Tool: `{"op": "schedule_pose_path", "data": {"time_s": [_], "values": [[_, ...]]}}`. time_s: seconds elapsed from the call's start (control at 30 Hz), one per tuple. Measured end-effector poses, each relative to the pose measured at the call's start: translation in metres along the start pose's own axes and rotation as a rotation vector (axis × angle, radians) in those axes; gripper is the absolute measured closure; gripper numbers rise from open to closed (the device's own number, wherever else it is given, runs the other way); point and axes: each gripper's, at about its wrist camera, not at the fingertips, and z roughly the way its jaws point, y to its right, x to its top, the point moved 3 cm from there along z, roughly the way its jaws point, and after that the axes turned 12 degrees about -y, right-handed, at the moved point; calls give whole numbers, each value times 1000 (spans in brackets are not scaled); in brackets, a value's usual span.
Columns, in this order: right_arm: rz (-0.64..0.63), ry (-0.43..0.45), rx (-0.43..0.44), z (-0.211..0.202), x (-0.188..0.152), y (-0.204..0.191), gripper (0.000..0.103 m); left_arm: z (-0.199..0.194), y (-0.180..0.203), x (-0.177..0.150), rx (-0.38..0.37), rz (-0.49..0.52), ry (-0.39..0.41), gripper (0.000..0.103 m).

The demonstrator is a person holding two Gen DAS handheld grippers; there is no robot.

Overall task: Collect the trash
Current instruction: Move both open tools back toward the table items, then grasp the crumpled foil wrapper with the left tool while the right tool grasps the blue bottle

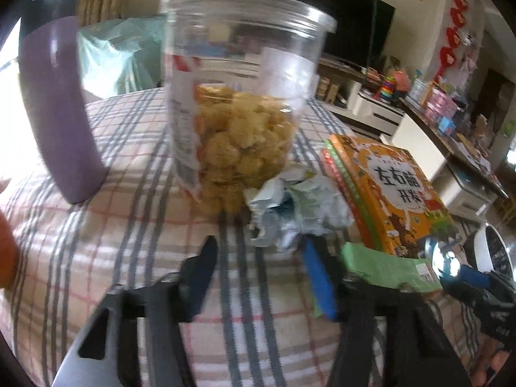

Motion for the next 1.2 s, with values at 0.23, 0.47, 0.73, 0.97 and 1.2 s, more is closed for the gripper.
{"op": "schedule_pose_path", "data": {"time_s": [0.23,0.47,0.73,0.97,1.2], "values": [[24,-1,31,-6,-5,3,103,-4,6,-5,-3,40,30,98],[14,7,61,-19,-15,-1,100,-25,-5,-31,-10,26,63,100],[-6,27,66,-18,-2,-6,25,-65,-18,-91,-45,-8,70,101],[-87,-57,20,13,15,-15,25,-98,-21,-137,-113,-41,35,101],[-96,-35,-8,6,4,-20,66,-119,-11,-161,-159,-39,8,101]]}}
